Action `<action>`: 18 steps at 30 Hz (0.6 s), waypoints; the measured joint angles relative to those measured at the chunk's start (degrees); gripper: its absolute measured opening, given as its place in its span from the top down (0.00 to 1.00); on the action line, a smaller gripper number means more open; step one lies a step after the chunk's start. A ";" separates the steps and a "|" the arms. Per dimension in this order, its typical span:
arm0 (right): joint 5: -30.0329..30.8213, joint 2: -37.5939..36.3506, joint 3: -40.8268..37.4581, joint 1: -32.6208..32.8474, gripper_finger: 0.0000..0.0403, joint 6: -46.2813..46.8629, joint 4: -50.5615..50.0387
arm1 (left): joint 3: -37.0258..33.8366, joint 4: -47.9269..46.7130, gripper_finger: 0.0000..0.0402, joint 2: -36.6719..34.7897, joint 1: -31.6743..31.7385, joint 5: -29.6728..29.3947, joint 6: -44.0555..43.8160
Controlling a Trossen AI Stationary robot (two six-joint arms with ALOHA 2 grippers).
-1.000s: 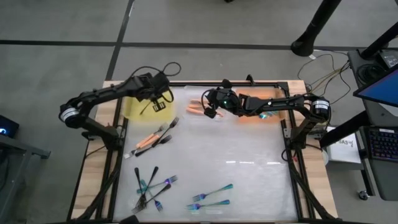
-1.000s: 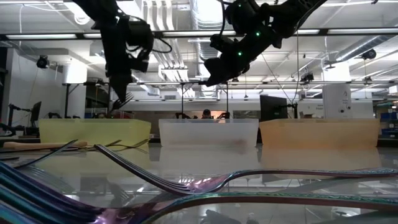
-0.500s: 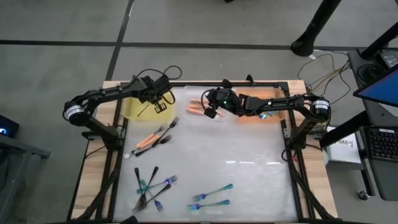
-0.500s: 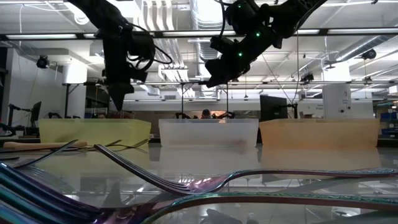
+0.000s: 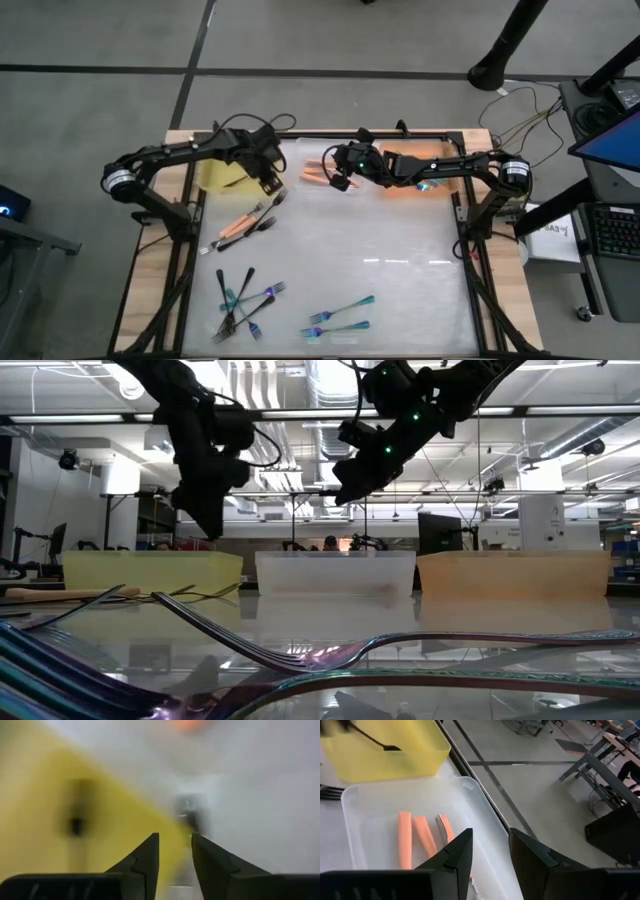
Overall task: Sort silverware by color (type)
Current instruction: Put the black fork into the yellow bin
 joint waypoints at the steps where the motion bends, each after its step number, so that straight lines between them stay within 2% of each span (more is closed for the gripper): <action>1: 0.00 0.00 -0.02 0.00 0.71 0.00 -0.15 | 0.00 0.21 0.76 0.00 -1.11 3.02 -0.71; 3: 0.00 0.00 -0.02 0.00 0.71 -0.11 -0.18 | 0.00 0.47 0.76 0.00 -3.94 6.66 -1.25; 9: 0.02 0.00 -0.02 0.00 0.71 -1.02 -0.24 | 0.00 -1.27 0.76 0.00 -14.74 7.09 -7.20; 18: 0.00 0.00 -0.02 0.00 0.71 -1.09 -1.60 | 0.00 -16.22 0.76 -0.04 -33.20 7.06 -27.94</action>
